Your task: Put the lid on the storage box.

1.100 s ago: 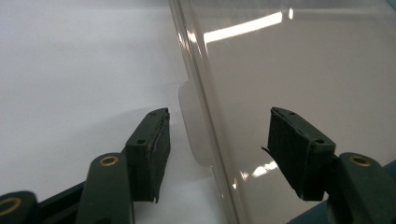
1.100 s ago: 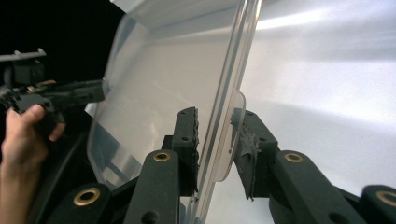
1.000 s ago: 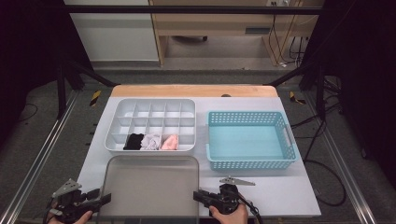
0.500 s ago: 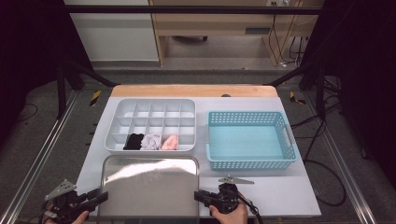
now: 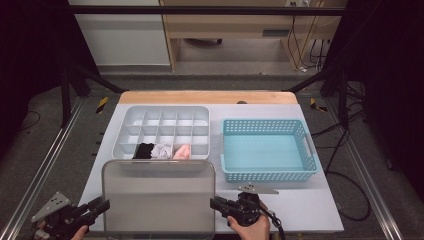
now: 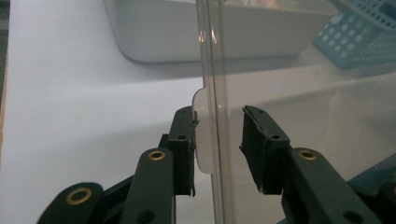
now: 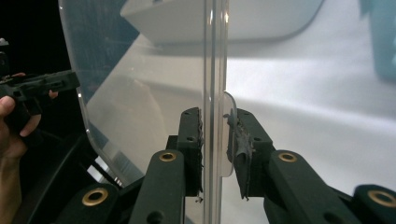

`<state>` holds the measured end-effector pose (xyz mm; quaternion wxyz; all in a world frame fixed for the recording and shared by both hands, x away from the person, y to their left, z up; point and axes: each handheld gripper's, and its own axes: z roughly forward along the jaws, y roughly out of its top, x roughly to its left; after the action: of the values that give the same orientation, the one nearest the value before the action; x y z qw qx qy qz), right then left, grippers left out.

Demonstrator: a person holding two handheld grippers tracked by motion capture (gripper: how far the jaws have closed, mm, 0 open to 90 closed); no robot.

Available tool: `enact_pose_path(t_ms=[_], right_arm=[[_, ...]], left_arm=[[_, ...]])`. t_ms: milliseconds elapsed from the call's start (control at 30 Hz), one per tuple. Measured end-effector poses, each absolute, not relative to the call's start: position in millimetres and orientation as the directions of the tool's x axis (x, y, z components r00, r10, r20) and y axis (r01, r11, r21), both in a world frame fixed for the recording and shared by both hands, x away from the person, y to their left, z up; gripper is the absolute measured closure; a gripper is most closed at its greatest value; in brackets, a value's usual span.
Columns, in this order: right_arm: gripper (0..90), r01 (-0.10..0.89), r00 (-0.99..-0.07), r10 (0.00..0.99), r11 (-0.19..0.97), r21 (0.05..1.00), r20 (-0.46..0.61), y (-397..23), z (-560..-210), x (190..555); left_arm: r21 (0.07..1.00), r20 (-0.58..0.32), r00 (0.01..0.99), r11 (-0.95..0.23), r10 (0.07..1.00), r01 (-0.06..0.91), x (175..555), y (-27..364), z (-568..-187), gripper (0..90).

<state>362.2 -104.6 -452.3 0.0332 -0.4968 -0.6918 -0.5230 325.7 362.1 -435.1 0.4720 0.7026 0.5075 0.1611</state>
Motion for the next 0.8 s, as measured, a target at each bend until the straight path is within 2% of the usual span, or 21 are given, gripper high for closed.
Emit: enact_pose_path(t_ms=[533, 800], right_arm=[[73.8, 0.619, -0.574, 0.656, -0.043, 0.784, 0.489, -107.1, -418.0, 391.2], [73.8, 0.594, -0.581, 0.653, -0.068, 0.801, 0.486, -109.3, -403.9, 407.3]], left_arm=[[0.869, -0.205, 0.438, -0.043, 0.875, 0.493, 350.6, 356.6, -407.6, 64.6], [0.896, -0.182, 0.443, -0.038, 0.878, 0.442, 368.8, 354.1, -388.0, 64.5]])
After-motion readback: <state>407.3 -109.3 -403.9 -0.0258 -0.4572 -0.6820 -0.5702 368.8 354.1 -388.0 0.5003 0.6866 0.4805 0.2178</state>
